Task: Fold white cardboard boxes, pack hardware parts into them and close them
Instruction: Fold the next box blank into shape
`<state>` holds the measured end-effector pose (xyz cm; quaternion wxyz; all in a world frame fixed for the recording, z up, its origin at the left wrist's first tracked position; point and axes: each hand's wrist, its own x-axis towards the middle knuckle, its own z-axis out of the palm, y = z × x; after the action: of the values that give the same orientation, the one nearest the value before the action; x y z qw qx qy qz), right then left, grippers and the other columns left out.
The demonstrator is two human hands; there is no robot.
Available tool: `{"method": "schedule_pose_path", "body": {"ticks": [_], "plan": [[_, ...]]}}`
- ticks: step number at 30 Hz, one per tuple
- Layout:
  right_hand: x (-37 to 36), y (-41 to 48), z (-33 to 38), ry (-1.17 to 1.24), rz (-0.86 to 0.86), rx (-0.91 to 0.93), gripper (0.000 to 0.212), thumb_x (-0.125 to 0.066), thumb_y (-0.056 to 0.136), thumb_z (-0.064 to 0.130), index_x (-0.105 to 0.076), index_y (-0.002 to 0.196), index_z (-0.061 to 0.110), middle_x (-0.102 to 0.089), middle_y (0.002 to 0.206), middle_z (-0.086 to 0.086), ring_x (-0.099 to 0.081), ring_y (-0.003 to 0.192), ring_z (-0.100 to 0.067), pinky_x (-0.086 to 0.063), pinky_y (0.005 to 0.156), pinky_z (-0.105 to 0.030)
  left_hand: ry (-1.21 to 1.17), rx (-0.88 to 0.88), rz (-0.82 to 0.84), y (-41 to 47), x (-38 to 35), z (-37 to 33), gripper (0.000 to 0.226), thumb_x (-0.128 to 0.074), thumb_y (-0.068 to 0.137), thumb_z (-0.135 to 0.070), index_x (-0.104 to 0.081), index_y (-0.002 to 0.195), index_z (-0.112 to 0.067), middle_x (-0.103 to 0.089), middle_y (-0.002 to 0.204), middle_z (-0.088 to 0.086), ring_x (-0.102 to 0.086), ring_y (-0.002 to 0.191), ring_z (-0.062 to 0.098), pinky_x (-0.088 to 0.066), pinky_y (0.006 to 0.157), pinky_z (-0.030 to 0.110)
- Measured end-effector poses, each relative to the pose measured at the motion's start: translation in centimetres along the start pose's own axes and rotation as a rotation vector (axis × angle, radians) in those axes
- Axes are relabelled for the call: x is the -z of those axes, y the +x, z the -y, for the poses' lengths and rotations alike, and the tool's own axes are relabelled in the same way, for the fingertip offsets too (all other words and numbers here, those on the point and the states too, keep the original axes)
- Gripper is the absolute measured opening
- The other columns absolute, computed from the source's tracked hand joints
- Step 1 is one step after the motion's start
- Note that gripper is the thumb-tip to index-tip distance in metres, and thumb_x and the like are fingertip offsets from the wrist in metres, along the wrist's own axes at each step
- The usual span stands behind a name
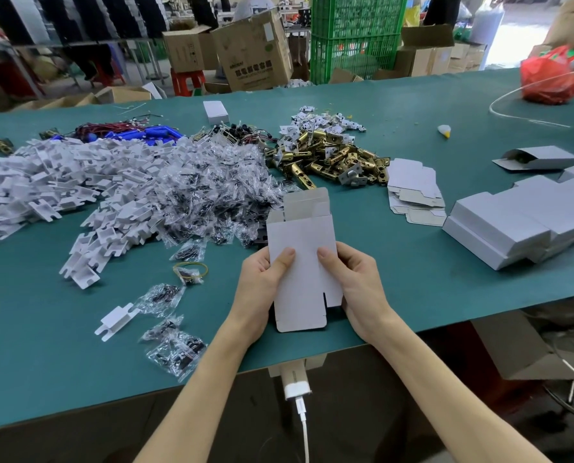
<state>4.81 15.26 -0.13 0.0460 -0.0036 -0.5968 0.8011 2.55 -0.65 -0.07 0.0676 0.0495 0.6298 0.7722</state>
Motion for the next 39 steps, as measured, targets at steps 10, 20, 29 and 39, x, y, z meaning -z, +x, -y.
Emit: {"method": "schedule_pose_path", "body": {"ticks": [10, 20, 29, 39], "plan": [[-0.22, 0.21, -0.02, -0.022, -0.016, 0.047, 0.061, -0.075, 0.090, 0.024, -0.051, 0.145, 0.024, -0.071, 0.121, -0.006, -0.070, 0.110, -0.027, -0.061, 0.085, -0.041, 0.035, -0.032, -0.067, -0.13, -0.08, -0.12, 0.022, -0.054, 0.107, -0.020, -0.069, 0.111, -0.004, -0.078, 0.105, 0.016, -0.076, 0.088, 0.029, -0.064, 0.073, 0.042], [-0.48, 0.26, 0.12, -0.065, 0.011, 0.057, 0.065, -0.067, 0.091, 0.039, -0.041, 0.150, 0.043, -0.069, 0.111, -0.009, -0.068, 0.111, -0.024, -0.055, 0.093, -0.046, -0.022, -0.077, -0.040, -0.19, -0.26, -0.62, 0.048, -0.064, 0.103, -0.027, -0.050, 0.149, -0.034, -0.073, 0.120, 0.000, -0.073, 0.104, 0.027, -0.063, 0.083, 0.044], [-0.57, -0.08, 0.46, -0.078, 0.004, 0.074, 0.056, -0.067, 0.090, 0.039, -0.046, 0.142, 0.038, -0.070, 0.095, -0.011, -0.072, 0.092, -0.025, -0.056, 0.069, -0.031, -0.040, -0.075, 0.047, -0.28, -0.11, -0.52, 0.064, -0.067, 0.091, -0.032, -0.047, 0.152, -0.037, -0.072, 0.126, 0.000, -0.072, 0.106, 0.029, -0.062, 0.079, 0.040], [-0.19, 0.03, 0.28, -0.117, 0.096, 0.077, 0.051, -0.060, 0.090, 0.026, -0.052, 0.138, 0.043, -0.062, 0.092, -0.008, -0.067, 0.090, -0.023, -0.058, 0.075, -0.039, -0.086, -0.108, -0.011, -0.26, -0.02, -0.38, 0.041, -0.068, 0.092, -0.027, -0.058, 0.131, -0.026, -0.076, 0.108, 0.009, -0.070, 0.088, 0.026, -0.061, 0.075, 0.046]]}}
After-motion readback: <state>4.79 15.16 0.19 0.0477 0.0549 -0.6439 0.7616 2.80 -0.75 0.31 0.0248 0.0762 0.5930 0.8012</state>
